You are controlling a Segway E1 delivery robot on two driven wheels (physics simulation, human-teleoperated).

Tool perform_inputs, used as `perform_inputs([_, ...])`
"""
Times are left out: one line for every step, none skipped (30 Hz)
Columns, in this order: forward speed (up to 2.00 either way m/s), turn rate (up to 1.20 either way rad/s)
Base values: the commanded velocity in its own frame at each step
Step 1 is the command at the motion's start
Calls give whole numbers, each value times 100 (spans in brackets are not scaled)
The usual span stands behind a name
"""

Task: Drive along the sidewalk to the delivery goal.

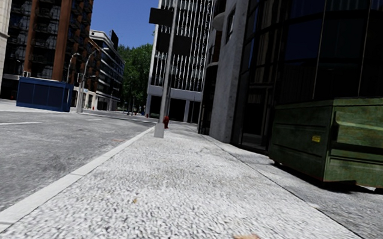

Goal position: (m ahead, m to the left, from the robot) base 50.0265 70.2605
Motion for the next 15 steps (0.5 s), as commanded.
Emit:
perform_inputs([200,0])
perform_inputs([200,0])
perform_inputs([200,0])
perform_inputs([200,0])
perform_inputs([200,0])
perform_inputs([200,0])
perform_inputs([200,0])
perform_inputs([200,0])
perform_inputs([200,0])
perform_inputs([200,0])
perform_inputs([200,0])
perform_inputs([200,0])
perform_inputs([200,0])
perform_inputs([200,0])
perform_inputs([200,0])
